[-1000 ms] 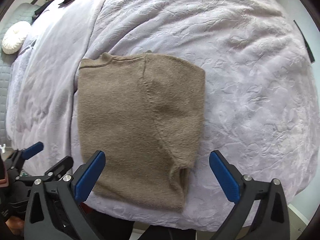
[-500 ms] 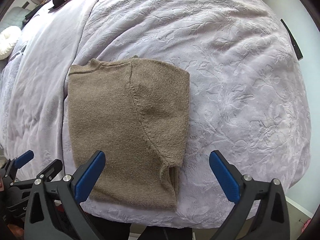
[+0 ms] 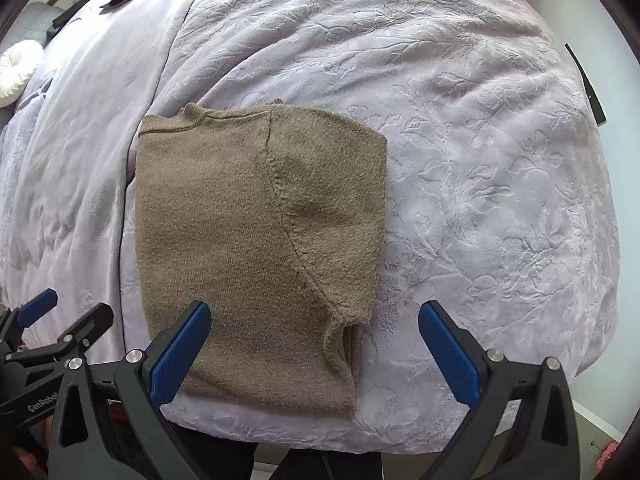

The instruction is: Fold small clothes

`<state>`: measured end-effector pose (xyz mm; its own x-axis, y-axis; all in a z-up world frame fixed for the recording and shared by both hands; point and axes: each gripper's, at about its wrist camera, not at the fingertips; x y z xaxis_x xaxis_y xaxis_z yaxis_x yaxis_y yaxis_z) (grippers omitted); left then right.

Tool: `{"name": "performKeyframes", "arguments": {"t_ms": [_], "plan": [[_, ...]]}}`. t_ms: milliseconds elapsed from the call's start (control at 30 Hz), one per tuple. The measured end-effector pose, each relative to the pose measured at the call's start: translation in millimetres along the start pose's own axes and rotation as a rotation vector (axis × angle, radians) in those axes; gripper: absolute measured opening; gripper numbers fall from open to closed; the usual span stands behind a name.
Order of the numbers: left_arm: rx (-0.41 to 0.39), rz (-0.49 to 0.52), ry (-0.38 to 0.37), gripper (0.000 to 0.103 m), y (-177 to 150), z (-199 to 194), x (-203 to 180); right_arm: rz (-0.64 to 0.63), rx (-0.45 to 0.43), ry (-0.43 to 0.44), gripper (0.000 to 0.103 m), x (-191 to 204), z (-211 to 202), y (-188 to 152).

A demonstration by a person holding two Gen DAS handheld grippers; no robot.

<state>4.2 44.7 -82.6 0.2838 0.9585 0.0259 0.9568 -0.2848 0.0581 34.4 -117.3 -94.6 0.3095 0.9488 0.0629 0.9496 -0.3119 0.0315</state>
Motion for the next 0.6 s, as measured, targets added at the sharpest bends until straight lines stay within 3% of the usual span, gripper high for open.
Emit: {"name": "performKeyframes", "arguments": {"t_ms": [600], "plan": [[-0.022,0.031,0.03,0.103,3.3,-8.6,-5.8,0.004,-0.002,-0.01,0.103,1.4,2.8,-1.7]]}}
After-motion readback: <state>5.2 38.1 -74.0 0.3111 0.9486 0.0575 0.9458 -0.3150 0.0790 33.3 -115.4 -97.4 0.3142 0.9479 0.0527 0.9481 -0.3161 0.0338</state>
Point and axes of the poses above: each gripper's, at about its wrist camera, not at the fingertips, and z roughly the way its jaws point, x to its left, y to its top, and after that the axes turned 12 degrees about z, right-handed
